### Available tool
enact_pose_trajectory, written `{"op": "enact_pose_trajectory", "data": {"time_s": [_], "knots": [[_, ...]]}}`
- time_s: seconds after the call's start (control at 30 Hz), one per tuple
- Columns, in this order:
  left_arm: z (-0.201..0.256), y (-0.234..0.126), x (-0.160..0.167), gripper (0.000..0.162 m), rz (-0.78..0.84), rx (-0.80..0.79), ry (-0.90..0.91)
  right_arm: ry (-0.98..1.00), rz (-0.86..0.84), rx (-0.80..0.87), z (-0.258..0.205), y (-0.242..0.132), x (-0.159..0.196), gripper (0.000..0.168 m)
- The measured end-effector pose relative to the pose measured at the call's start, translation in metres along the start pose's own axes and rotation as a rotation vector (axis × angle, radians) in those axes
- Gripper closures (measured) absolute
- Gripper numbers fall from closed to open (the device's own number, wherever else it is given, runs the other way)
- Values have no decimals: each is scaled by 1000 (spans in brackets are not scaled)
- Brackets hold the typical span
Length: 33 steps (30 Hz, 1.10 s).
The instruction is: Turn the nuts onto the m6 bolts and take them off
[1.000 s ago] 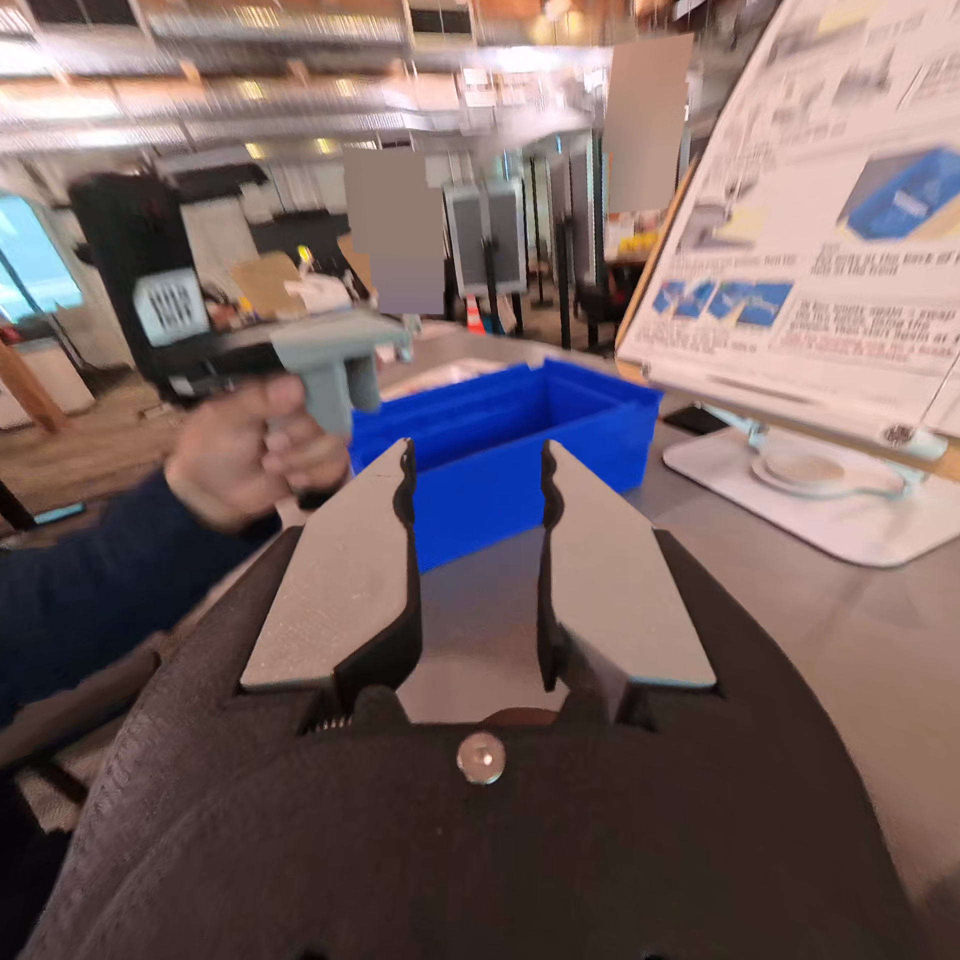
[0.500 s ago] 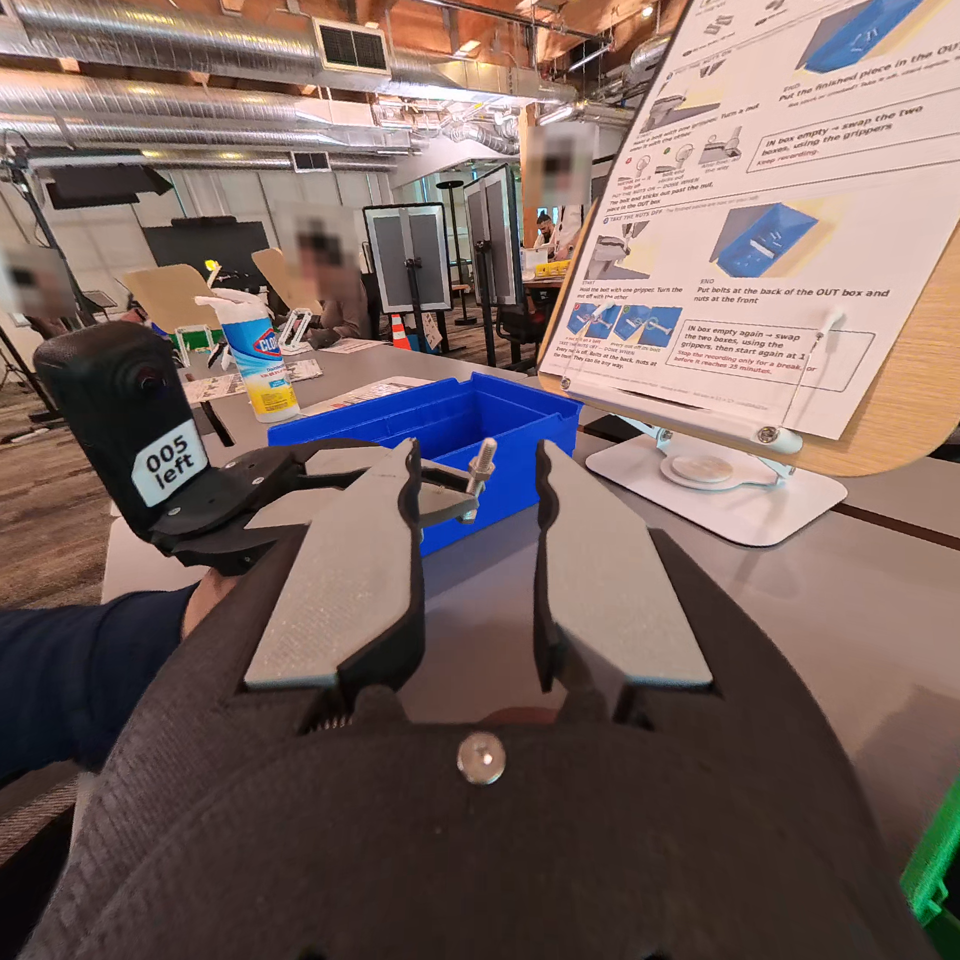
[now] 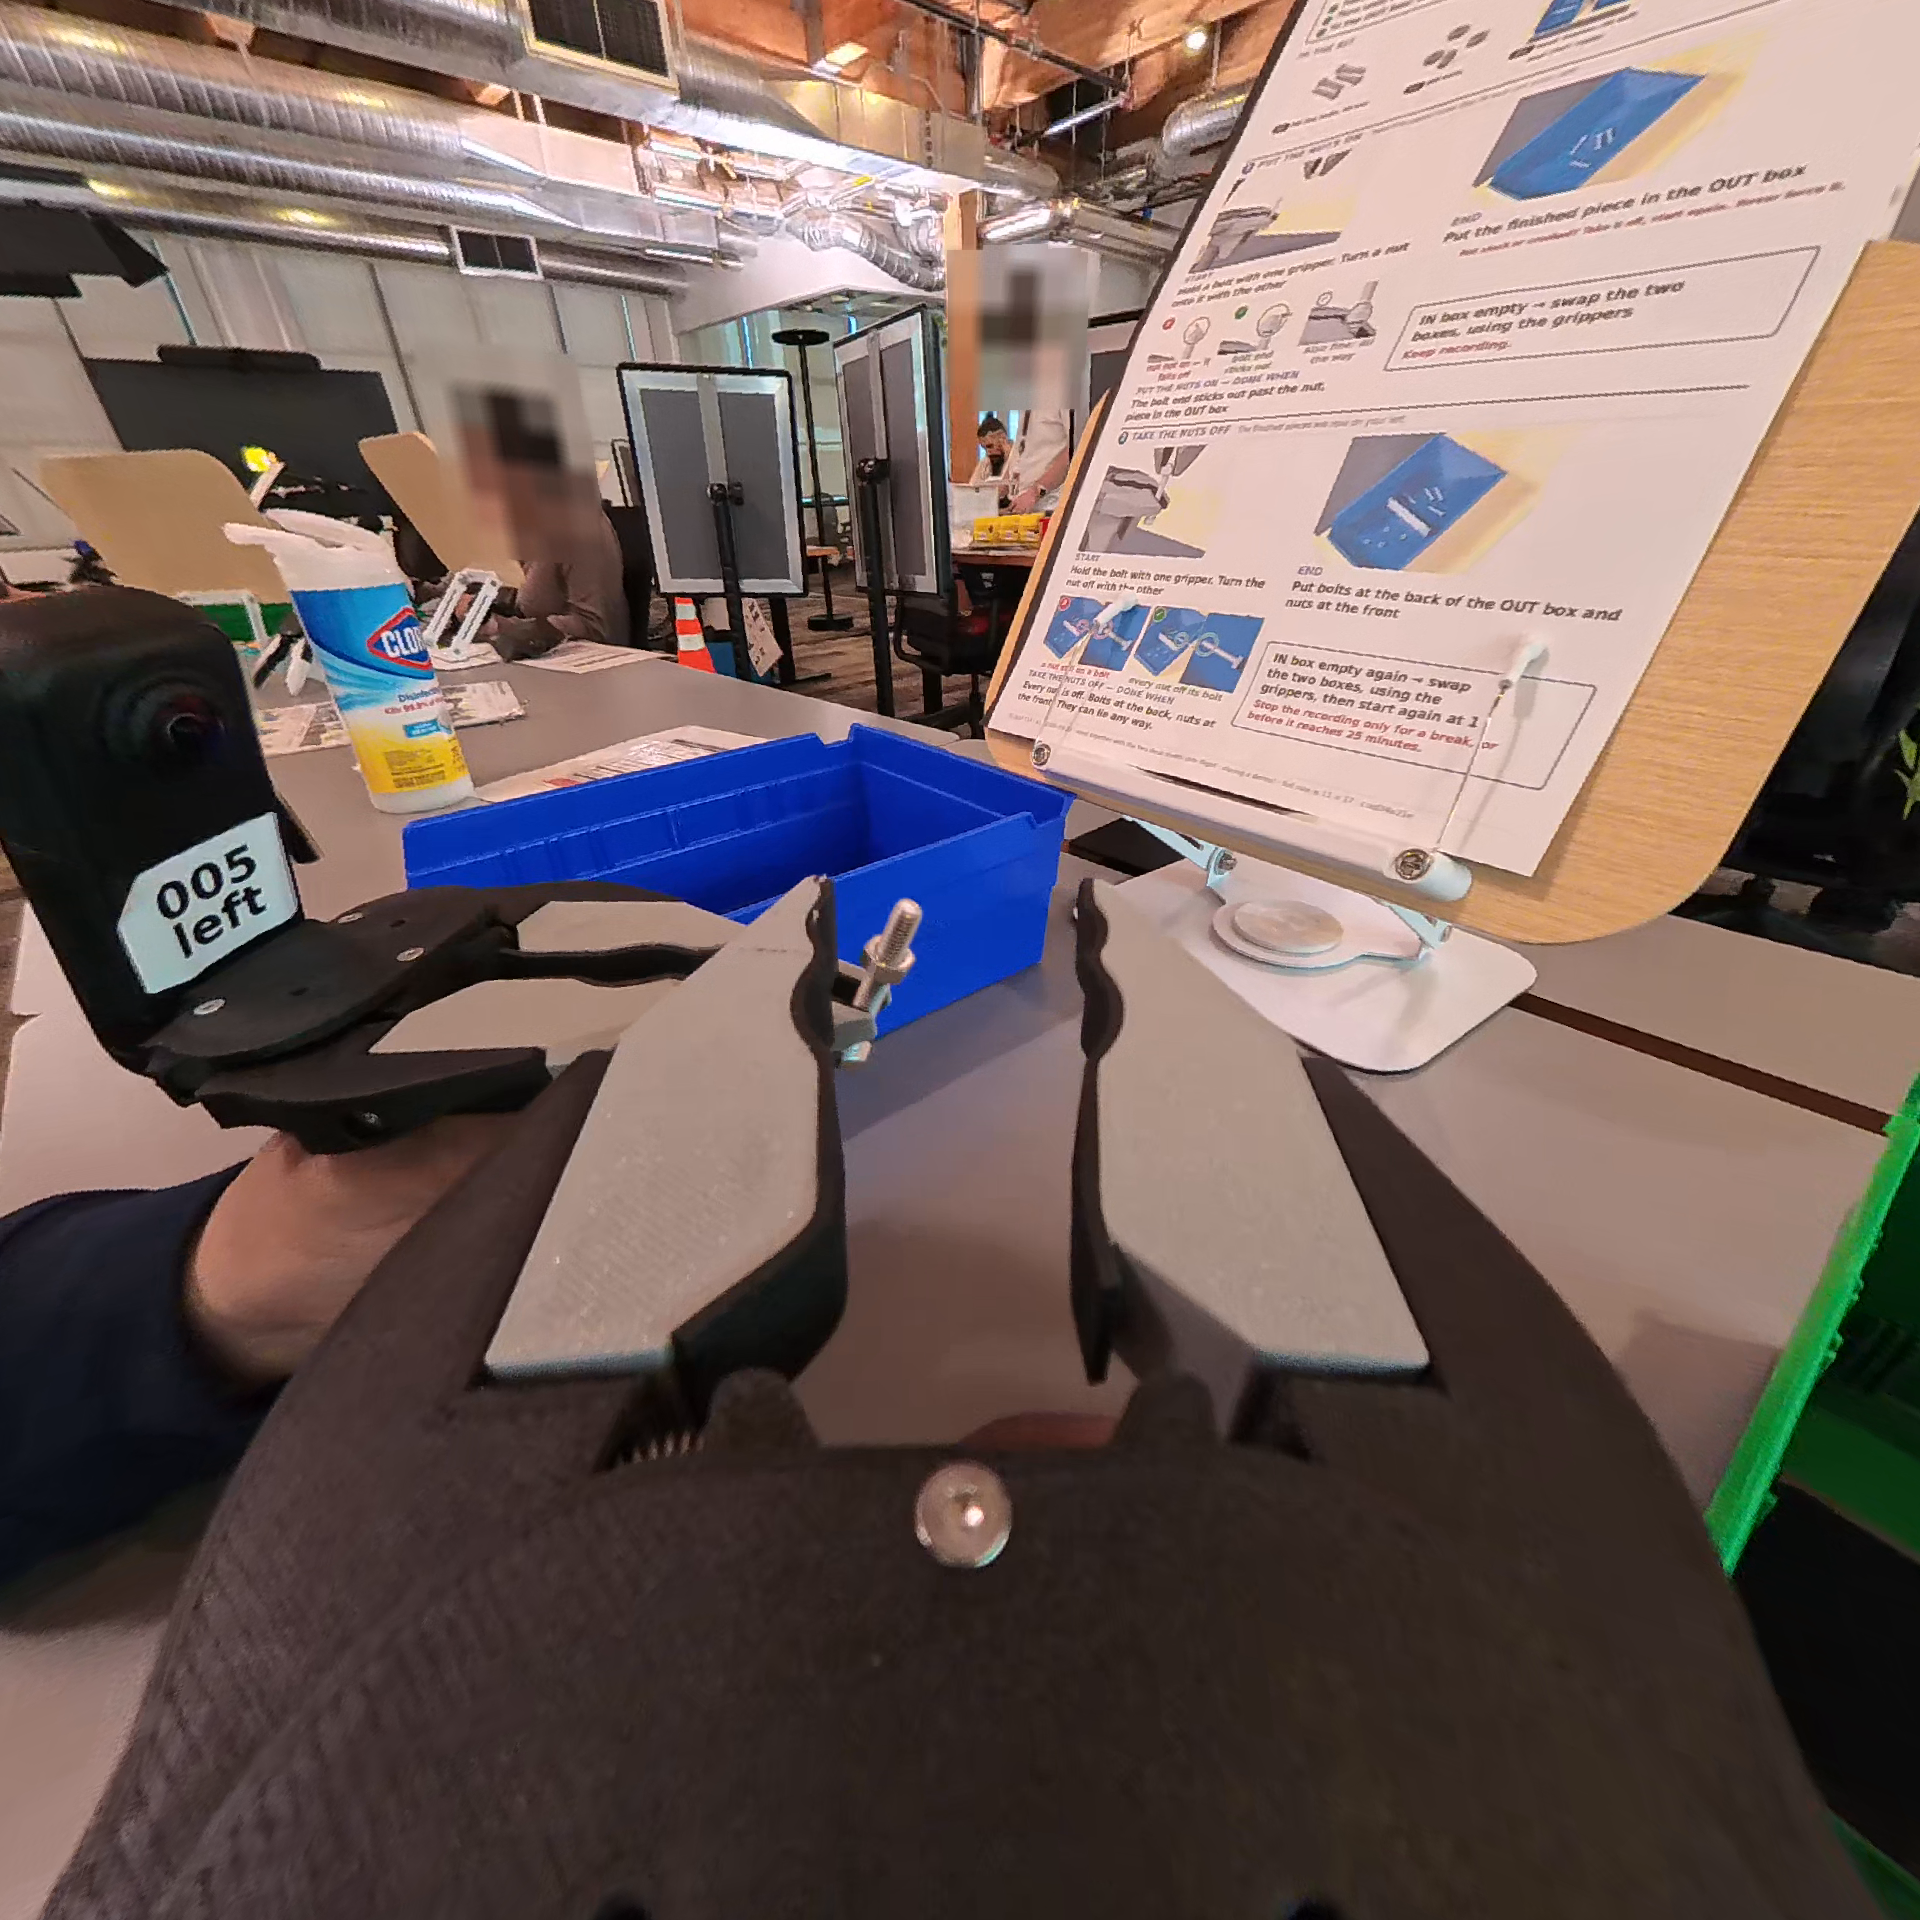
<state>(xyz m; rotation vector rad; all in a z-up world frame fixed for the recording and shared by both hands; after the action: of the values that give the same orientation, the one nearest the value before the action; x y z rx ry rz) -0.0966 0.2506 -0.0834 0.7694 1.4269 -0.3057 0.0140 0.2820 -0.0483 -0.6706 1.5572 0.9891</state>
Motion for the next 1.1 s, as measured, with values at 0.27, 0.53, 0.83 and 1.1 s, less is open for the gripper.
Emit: {"op": "enact_pose_trajectory", "data": {"time_s": [0.27, 0.53, 0.83, 1.1], "knots": [[-2, 1, 1, 159, -8, 5, -35, -24, 0, 16, 2, -2, 0, 123], [3, 2, 4, 159, -13, 21, -5, -23, -15, -4, -5, 4, 3, 121], [0, 2, 6, 159, -24, 14, 6, -61, -21, -25, -15, 12, 2, 120], [4, 1, 2, 159, -4, 12, 21, -158, -56, 42, -3, 8, 8, 120]]}}
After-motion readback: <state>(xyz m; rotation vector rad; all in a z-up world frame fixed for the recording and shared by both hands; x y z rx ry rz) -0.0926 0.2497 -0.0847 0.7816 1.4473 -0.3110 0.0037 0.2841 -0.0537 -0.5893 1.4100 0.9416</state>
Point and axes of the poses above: each gripper's, where its closed fingertips meet, y out along the fingers, x out of its underside, z = x × y across the jaws, the point moved 7 cm from there along -y, back along the fingers, and after that the axes turned 11 degrees about z, right-handed, at the moved point
